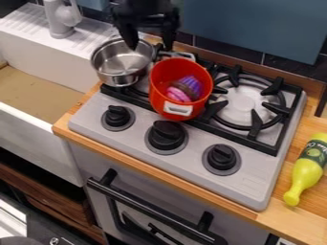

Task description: Move the silver pot to the left burner

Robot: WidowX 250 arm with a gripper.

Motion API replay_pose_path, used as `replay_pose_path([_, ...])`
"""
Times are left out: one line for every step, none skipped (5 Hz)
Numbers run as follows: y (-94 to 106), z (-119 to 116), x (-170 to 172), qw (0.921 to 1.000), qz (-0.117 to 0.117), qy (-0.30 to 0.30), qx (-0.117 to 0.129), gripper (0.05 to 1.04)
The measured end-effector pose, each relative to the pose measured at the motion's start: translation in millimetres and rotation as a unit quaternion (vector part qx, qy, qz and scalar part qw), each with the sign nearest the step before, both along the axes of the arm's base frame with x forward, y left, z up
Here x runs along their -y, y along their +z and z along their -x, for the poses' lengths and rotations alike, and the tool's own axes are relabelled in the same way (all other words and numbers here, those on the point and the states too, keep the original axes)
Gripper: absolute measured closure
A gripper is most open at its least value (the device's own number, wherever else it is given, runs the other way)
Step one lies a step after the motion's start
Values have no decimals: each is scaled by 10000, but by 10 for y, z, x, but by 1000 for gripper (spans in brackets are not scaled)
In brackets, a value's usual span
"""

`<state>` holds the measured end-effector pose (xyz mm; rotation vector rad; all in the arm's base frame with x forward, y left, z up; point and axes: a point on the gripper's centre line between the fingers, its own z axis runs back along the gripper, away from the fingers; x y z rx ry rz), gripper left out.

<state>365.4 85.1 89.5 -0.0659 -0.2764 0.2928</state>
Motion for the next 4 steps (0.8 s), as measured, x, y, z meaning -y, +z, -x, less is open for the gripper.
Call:
replay_pose_path([227, -59, -89, 9997, 87, 245, -24, 84])
replay_pose_path([367, -72, -35, 9992, 216, 285, -168, 84])
replay_pose_path([362, -94, 153, 9989, 217, 343, -248, 84])
replay_pose_path([408, -106, 368, 9993, 258, 142, -244, 84])
